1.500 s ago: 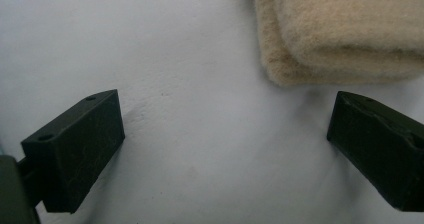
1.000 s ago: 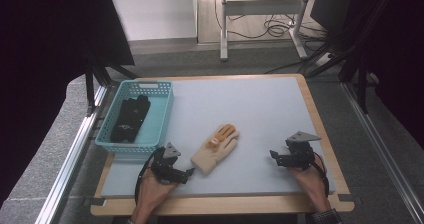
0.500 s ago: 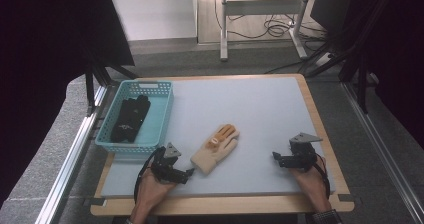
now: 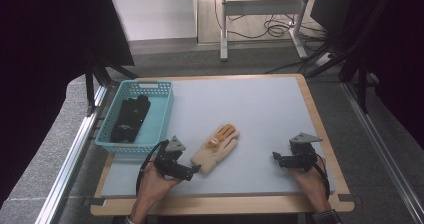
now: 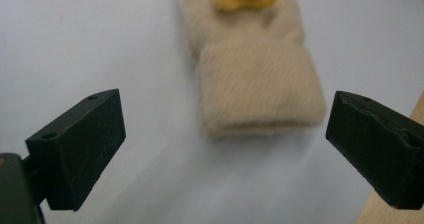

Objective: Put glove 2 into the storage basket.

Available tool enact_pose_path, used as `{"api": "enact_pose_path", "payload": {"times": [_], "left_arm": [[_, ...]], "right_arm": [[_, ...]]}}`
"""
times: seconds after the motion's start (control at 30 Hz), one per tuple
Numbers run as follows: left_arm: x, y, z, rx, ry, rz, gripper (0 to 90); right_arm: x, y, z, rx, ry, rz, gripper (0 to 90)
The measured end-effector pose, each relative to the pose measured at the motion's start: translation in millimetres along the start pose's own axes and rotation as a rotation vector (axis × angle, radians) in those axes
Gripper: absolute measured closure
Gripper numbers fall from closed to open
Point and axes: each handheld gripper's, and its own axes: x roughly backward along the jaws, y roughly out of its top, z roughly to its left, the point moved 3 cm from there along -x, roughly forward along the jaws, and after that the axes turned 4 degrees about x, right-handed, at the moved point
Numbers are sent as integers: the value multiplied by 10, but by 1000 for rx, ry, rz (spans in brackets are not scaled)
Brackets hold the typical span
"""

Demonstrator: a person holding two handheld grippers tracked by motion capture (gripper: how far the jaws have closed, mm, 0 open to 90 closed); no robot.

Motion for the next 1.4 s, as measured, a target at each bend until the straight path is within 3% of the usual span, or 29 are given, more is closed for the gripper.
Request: {"api": "enact_pose_path", "payload": {"times": [0.1, 0.3, 0.47, 0.57, 0.67, 0.83, 0.97, 1.1, 1.23, 1.4], "left_arm": [[-124, 171, -58, -15, -1, 18, 27], [-429, 390, -97, 5, -1, 68, 46], [-682, 469, -137, 0, 13, 116, 47], [-845, 482, -158, -19, 54, 150, 50], [-943, 471, -165, -20, 56, 181, 93], [-919, 470, -166, -9, 36, 165, 217], [-866, 471, -152, -1, 35, 174, 407], [-846, 479, -122, 3, 22, 180, 475], [-789, 478, -85, 34, -24, 158, 542], [-716, 495, -85, 21, -9, 147, 565]], "right_arm": [[0, 0, 0, 0, 0, 0, 169], [0, 0, -1, 0, 0, -1, 169], [0, -1, -1, 1, 0, -1, 169], [0, -1, -1, 1, 0, -1, 169], [0, -1, -1, 0, 0, -1, 169], [-1, -1, 0, 0, 0, -1, 169], [0, -1, 0, 1, -1, -1, 169], [0, -2, 0, 1, -1, -1, 169], [0, -2, 0, 1, -1, -1, 169], [0, -2, 0, 1, -1, -1, 169]]}}
